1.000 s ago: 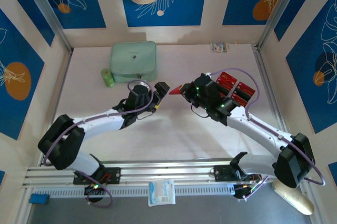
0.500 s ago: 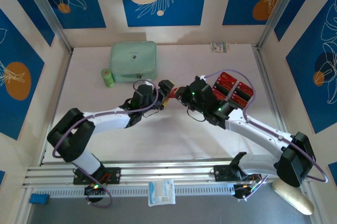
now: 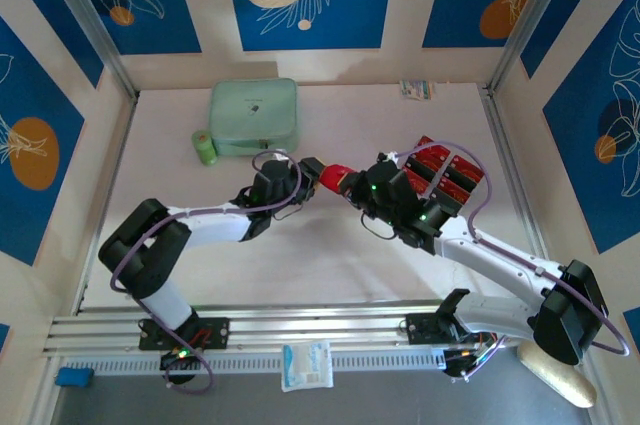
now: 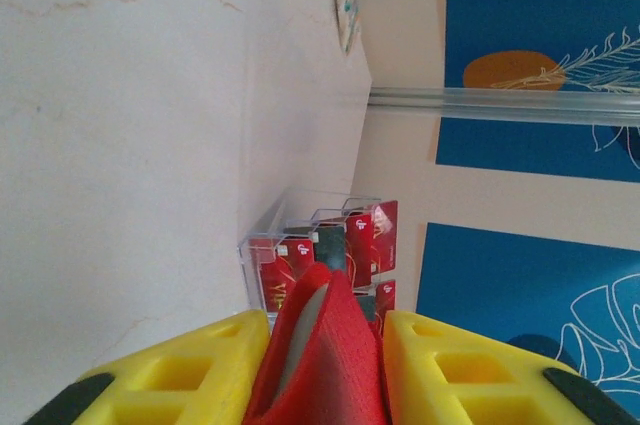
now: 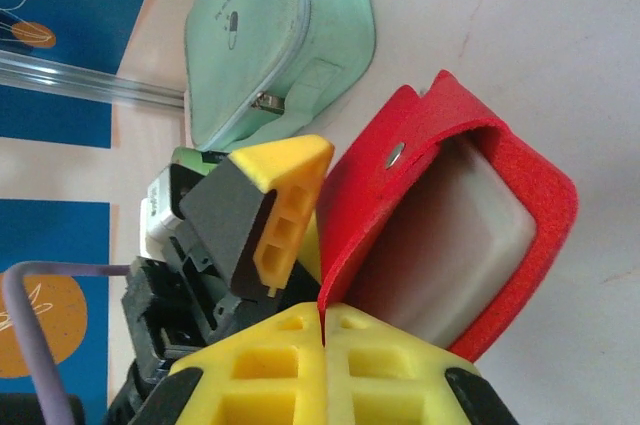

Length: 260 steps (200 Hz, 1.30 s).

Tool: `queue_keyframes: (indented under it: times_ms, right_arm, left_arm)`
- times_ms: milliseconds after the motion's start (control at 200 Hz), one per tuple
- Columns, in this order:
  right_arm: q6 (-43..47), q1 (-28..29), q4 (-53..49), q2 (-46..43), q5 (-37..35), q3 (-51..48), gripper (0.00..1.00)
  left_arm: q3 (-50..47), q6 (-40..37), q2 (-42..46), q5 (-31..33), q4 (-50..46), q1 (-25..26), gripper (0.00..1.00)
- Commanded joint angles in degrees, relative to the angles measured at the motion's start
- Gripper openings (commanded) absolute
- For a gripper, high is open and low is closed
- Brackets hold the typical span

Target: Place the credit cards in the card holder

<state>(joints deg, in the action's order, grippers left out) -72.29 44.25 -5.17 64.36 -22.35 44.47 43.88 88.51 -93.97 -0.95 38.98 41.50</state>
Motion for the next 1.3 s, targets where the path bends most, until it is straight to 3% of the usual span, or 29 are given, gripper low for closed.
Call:
queue_keyframes:
  times_ms: [0,125,270,350,420,500,640,740,855,975,1100,1295]
  right_arm:
    - [-1.03,0.27,-0.11,-0.56,-0.52,-1.30,0.00]
    - [-1.27,0.37,0.23,-0.13,-0.16,-1.59,0.00]
    - [-1.58,0.35,-0.02,0.52,0.57,-1.83,0.00]
    - [-0.73,-0.72,-3.47,0.08,1.12,-1.16,0.24]
    - [1.55,-2.45,-7.42,-1.49,1.74,-0.71,0.41]
    - [4.80,-6.10,-11.58,-3.16,3.84,-0.73,0.48]
    - [14.82,-15.49,-12.86,-2.33,15.89,0.02,0.59]
    - [24.52,-17.85,-15.40,1.87,21.99,4.64,0.65]
    - [31.83,-15.90,-18.95,7.07,21.56,9.78,0.66]
    - [33.14,-12.78,-18.76,10.21,19.12,11.35,0.66]
    - [31.94,-9.88,-16.16,12.28,18.05,11.29,0.66]
    - [30.99,-5.87,-15.27,15.65,14.66,11.97,0.65]
  left_arm:
    - [0.43,-0.84,0.48,-1.25,5.93,0.25,0.31]
    - [0.78,-0.99,-0.25,-1.76,7.01,0.00,0.25]
    - [0.93,-1.03,-1.36,-2.21,8.98,-0.07,0.09]
    - [0.70,-2.04,-1.57,-3.01,10.12,-0.36,0.00]
    - [0.50,-5.08,-1.33,-4.68,10.67,-1.04,0.00]
    - [0.76,-11.61,-0.72,-8.03,8.28,-2.22,0.00]
    - [2.17,-24.55,-0.88,-16.50,1.26,-4.40,0.00]
    - [2.79,-33.93,-0.65,-20.39,-4.12,-5.24,0.00]
    - [4.36,-42.51,0.39,-22.25,-11.41,-5.28,0.00]
    - [4.36,-43.95,2.00,-22.68,-13.47,-5.28,0.00]
    - [4.22,-41.85,2.66,-22.43,-14.26,-5.20,0.00]
    - [1.94,-34.12,1.83,-22.62,-7.74,-5.27,0.00]
